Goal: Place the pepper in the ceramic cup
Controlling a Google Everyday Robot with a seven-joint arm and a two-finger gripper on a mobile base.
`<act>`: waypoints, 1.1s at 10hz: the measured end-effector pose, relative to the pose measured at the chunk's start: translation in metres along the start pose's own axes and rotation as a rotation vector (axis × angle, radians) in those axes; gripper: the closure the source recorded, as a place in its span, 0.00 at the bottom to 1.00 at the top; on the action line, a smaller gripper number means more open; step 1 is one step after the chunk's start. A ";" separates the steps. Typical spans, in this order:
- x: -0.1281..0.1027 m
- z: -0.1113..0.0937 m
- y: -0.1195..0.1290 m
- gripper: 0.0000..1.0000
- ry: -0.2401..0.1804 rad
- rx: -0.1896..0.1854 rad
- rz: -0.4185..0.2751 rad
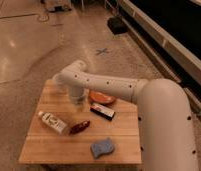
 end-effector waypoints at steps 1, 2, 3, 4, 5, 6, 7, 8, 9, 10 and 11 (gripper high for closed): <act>0.000 0.020 0.007 0.20 -0.026 -0.028 -0.005; 0.000 0.033 0.011 0.20 -0.047 -0.053 -0.013; 0.001 0.045 0.016 0.20 -0.062 -0.084 -0.022; 0.002 0.050 0.018 0.20 -0.067 -0.102 -0.026; 0.003 0.056 0.021 0.20 -0.077 -0.127 -0.031; 0.003 0.059 0.023 0.20 -0.081 -0.141 -0.035; 0.003 0.060 0.025 0.20 -0.083 -0.149 -0.039; 0.002 0.062 0.026 0.20 -0.083 -0.155 -0.044; 0.001 0.064 0.027 0.20 -0.083 -0.159 -0.049; 0.002 0.066 0.028 0.20 -0.083 -0.160 -0.050; 0.002 0.068 0.028 0.20 -0.081 -0.162 -0.052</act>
